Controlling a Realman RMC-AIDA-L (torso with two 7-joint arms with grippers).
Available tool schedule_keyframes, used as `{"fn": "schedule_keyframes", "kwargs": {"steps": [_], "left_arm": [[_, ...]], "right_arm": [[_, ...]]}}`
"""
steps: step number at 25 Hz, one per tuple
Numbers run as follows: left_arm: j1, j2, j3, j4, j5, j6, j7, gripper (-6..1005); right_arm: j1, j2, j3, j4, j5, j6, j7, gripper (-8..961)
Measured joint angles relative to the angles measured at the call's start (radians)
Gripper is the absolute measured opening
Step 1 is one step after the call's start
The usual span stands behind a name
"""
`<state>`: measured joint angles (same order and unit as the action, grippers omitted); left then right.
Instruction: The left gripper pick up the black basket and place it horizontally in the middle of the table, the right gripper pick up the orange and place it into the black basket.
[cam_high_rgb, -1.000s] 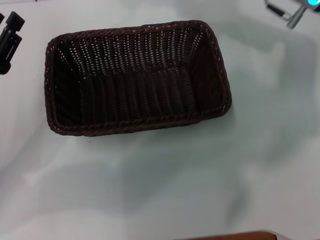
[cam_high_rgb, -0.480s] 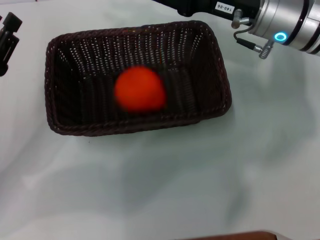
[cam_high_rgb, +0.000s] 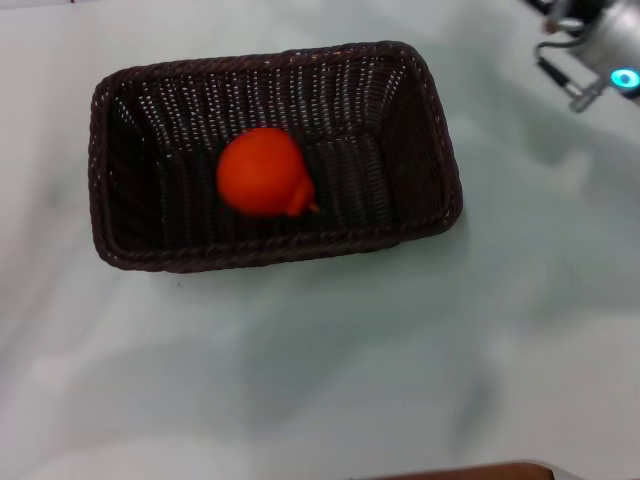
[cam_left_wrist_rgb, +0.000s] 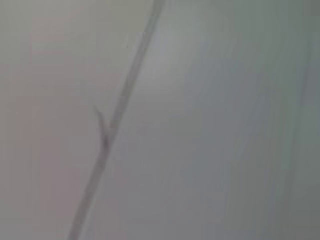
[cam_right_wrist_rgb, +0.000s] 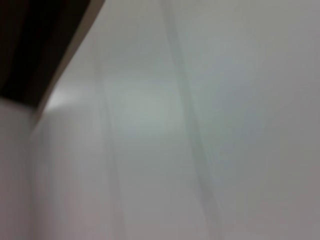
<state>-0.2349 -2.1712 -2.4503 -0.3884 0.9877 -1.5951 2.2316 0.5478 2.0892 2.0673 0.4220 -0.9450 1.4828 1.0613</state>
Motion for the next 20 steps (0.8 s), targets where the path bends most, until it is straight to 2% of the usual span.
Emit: {"fn": "schedule_keyframes", "kwargs": {"steps": [5, 8, 13, 20], "left_arm": [[0.008, 0.001, -0.059, 0.067, -0.131, -0.059, 0.075, 539], [0.01, 0.0, -0.113, 0.116, -0.18, -0.093, 0.157, 539], [0.012, 0.001, -0.177, 0.172, -0.213, -0.121, 0.217, 539], [0.005, 0.0, -0.185, 0.199, -0.217, -0.124, 0.256, 540]], "right_arm": [[-0.062, 0.0, 0.001, -0.126, 0.278, 0.039, -0.222, 894], [-0.098, 0.001, 0.002, -0.187, 0.418, 0.047, -0.337, 955], [-0.133, 0.003, 0.002, -0.254, 0.587, 0.048, -0.43, 954], [-0.14, 0.004, 0.002, -0.284, 0.693, 0.048, -0.45, 954]]}}
